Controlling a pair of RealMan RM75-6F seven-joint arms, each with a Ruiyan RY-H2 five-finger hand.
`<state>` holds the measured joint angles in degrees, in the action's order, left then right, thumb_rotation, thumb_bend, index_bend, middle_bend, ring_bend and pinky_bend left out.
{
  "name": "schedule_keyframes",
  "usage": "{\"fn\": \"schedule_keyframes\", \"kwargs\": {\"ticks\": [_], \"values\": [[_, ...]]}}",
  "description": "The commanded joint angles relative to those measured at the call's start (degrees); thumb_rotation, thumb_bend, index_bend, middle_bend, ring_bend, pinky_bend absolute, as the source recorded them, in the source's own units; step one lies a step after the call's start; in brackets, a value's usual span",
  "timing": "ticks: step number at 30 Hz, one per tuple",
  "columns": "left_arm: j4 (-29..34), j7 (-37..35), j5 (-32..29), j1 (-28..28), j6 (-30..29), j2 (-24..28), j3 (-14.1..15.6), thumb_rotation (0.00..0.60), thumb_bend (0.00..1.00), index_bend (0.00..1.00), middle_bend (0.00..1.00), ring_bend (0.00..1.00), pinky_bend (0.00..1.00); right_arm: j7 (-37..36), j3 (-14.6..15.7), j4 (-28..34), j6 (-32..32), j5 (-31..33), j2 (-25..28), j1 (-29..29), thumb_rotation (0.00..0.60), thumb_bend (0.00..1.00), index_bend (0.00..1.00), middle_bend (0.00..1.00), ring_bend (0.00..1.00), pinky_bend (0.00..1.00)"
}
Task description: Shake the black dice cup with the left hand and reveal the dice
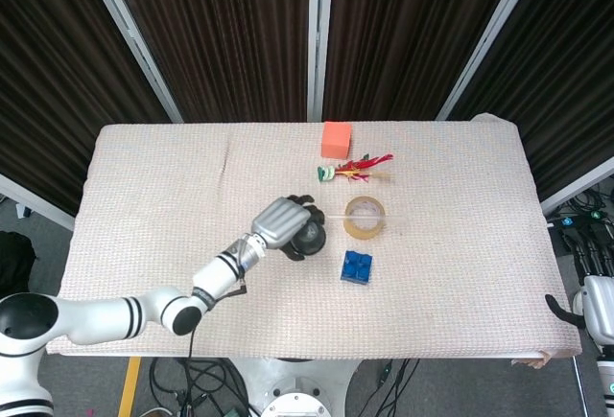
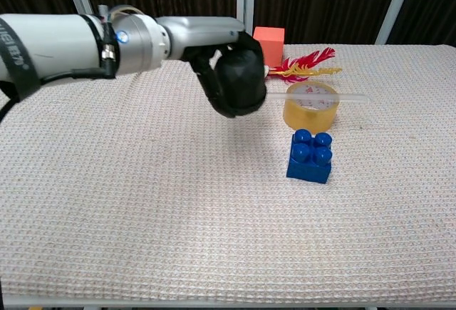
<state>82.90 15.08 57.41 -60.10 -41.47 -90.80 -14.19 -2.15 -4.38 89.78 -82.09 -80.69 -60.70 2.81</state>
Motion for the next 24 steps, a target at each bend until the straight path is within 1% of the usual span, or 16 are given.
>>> {"fn": "schedule_keyframes", "kwargs": {"ticks": [1,3,4,6,7,8,12,15,17,18,20,21,24], "values": [[-1.6,0.7,-4.0,4.7,-2.1,9.5,2.0,0.6,0.23,0.41,0.45,0.15,0.24,-0.6,0.0,-0.1,0.1,-0.1,0.0,0.0,0.6,0.13,0.0,0.0,0.0,0.0],[-3.2,0.2,-6.8,6.3,-1.2,13.1,2.7,0.6,0.23,0.41,0.45,0.15,0.24,-0.8,-0.1,-0.2,-0.4,-0.2,0.1,-0.2,0.6,0.13,0.0,0.0,0.0,0.0],[-3.4,-0.4,-8.0,6.6,-0.6,14.0,2.7,0.6,0.23,0.42,0.45,0.15,0.24,-0.8,-0.1,-0.2,-0.6,-0.3,0.1,-0.3,0.6,0.13,0.0,0.0,0.0,0.0],[-2.1,-1.8,-8.9,6.5,0.7,14.5,2.1,0.6,0.23,0.42,0.45,0.15,0.24,-0.7,-0.2,-0.3,-0.7,-0.1,0.1,-0.3,0.6,0.13,0.0,0.0,0.0,0.0],[-1.1,-1.7,-7.8,5.9,1.0,14.1,2.1,0.6,0.23,0.42,0.45,0.15,0.24,-0.7,-0.2,-0.3,-0.6,0.0,0.1,-0.3,0.6,0.13,0.0,0.0,0.0,0.0],[0.0,-1.4,-6.5,5.2,1.1,13.1,2.0,0.6,0.23,0.42,0.45,0.15,0.24,-0.6,-0.2,-0.2,-0.5,0.0,0.0,-0.3,0.6,0.13,0.0,0.0,0.0,0.0],[6.1,-2.7,-0.9,1.5,2.0,5.3,0.7,0.6,0.23,0.42,0.45,0.15,0.24,0.0,0.2,-0.2,-0.2,-0.4,-0.3,-0.2,0.6,0.13,0.0,0.0,0.0,0.0],[7.4,-1.8,3.5,-0.2,0.5,1.1,0.8,0.6,0.23,0.41,0.45,0.16,0.24,0.2,0.4,-0.1,0.0,-0.4,-0.4,-0.2,0.6,0.13,0.0,0.0,0.0,0.0],[6.3,-1.5,4.2,0.0,-1.5,0.4,0.6,0.6,0.23,0.41,0.45,0.16,0.24,0.1,0.4,-0.3,0.0,-0.4,-0.3,-0.2,0.6,0.13,0.0,0.0,0.0,0.0],[5.0,-1.8,3.0,0.6,-2.2,1.0,0.3,0.6,0.23,0.41,0.45,0.16,0.24,0.0,0.4,-0.4,0.0,-0.4,-0.4,-0.3,0.6,0.13,0.0,0.0,0.0,0.0],[2.4,-1.7,0.7,1.7,-2.8,3.0,0.5,0.6,0.23,0.41,0.45,0.16,0.24,-0.2,0.3,-0.7,0.3,-0.1,-0.4,-0.2,0.6,0.13,0.0,0.0,0.0,0.0],[0.1,-1.3,-0.9,2.6,-3.0,4.6,1.0,0.6,0.23,0.41,0.45,0.16,0.24,-0.3,0.3,-0.8,0.5,0.1,-0.5,-0.1,0.6,0.13,0.0,0.0,0.0,0.0],[-4.7,-1.1,-5.4,4.2,-2.3,7.9,1.5,0.6,0.23,0.41,0.45,0.16,0.24,-0.2,0.4,-1.0,0.9,0.0,-0.9,0.1,0.6,0.13,0.0,0.0,0.0,0.0]]}}
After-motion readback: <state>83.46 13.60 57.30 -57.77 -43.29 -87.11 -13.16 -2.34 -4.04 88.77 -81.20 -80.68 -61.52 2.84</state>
